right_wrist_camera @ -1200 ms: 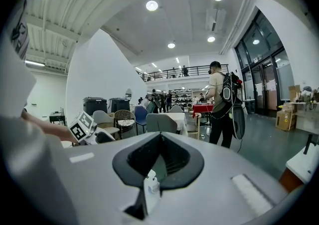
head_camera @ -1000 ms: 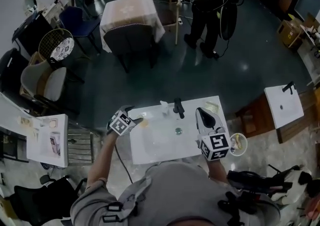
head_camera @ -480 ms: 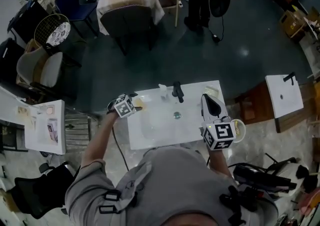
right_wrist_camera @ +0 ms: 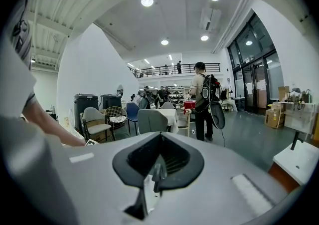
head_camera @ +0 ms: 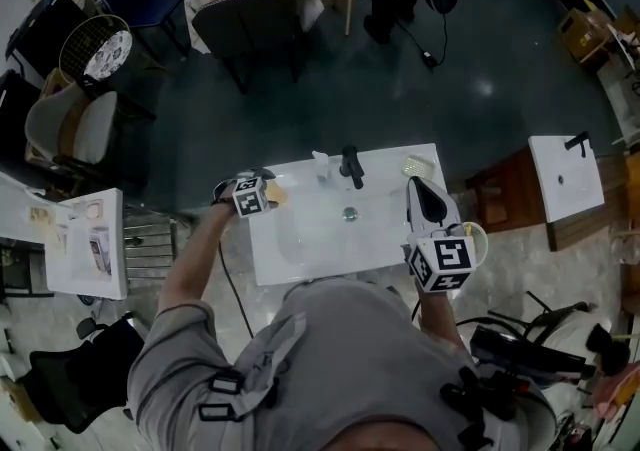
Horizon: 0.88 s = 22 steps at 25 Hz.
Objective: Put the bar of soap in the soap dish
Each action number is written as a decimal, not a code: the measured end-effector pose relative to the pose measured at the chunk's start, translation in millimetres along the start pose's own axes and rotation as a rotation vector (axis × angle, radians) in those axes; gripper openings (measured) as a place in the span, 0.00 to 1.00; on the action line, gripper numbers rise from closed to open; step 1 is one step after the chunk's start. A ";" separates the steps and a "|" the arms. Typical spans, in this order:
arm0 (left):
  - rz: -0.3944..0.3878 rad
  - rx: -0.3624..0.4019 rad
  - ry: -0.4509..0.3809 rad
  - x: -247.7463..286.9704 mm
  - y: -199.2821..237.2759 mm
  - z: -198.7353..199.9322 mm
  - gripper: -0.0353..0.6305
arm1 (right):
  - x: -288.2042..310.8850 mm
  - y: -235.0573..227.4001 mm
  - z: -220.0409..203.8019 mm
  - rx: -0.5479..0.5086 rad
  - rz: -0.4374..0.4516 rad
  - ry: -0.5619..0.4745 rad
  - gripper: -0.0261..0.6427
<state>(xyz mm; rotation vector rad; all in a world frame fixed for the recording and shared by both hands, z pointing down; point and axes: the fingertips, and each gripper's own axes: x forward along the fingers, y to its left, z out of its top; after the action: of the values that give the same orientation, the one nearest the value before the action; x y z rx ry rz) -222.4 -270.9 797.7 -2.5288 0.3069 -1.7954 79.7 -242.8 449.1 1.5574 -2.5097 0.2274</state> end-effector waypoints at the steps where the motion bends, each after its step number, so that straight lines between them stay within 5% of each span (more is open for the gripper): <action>1: -0.019 0.025 0.006 2.1 -4.6 1.3 0.53 | -0.8 -1.3 -1.0 -0.001 -0.002 0.004 0.04; 22: -0.100 0.364 0.198 64.7 -10.1 -35.2 0.52 | 4.9 -4.0 -13.7 -0.024 -0.011 0.069 0.04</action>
<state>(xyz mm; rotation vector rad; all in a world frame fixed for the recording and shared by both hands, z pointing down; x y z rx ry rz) -233.4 -269.0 871.2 -2.1583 -0.1368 -1.9312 82.2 -245.7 463.7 1.5274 -2.4416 0.2447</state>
